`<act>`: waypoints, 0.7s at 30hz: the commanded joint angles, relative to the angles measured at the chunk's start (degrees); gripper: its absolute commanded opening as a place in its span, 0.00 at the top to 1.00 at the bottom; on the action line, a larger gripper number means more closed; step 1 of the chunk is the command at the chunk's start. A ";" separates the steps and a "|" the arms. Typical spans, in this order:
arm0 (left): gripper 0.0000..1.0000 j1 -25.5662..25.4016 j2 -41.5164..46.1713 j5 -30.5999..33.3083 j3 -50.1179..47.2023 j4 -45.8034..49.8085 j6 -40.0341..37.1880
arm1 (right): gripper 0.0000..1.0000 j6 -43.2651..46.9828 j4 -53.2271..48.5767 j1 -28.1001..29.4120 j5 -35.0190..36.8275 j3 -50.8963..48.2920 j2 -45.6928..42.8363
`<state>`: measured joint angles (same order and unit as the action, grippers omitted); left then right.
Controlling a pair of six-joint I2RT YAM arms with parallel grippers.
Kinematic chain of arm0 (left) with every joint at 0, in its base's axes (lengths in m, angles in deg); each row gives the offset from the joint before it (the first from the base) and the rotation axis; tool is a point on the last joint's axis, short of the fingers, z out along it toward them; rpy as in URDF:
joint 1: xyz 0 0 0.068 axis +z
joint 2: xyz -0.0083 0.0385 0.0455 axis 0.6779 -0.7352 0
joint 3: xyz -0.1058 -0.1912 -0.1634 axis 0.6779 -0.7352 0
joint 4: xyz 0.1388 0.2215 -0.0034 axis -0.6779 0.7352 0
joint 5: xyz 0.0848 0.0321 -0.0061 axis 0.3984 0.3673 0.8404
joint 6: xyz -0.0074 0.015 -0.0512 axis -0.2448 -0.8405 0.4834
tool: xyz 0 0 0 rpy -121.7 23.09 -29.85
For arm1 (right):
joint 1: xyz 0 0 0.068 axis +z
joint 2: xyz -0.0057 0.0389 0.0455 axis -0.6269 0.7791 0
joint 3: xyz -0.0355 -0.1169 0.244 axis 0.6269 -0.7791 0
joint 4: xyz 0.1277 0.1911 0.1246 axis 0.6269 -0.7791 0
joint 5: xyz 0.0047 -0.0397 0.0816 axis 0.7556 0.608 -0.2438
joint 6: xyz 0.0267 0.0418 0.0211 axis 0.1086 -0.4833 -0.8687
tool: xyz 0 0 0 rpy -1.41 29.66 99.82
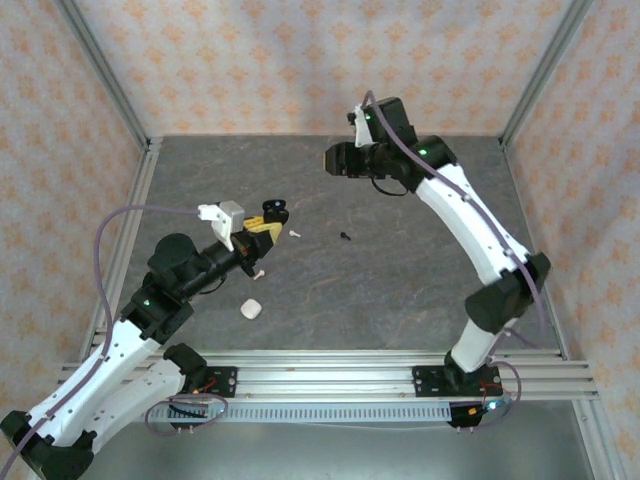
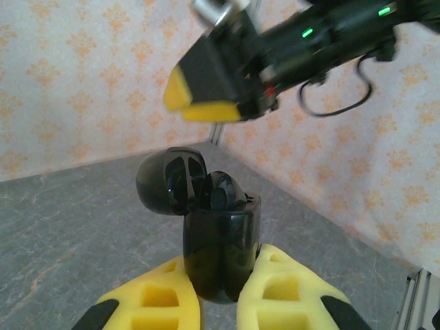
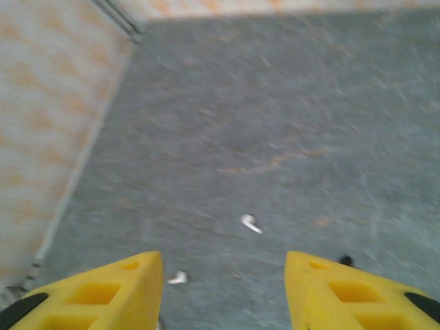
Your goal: Insert wireless bluetooth earbuds into charging case
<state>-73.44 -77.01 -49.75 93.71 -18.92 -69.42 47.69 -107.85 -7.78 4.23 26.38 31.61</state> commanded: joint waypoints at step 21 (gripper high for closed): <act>1.00 -0.32 -7.68 -7.02 5.07 1.78 -4.73 | 0.51 8.46 -12.86 -3.01 7.04 5.82 32.62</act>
<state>-73.44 -85.51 -55.03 96.75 -16.97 -73.15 55.19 -118.76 -10.46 9.38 30.12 62.95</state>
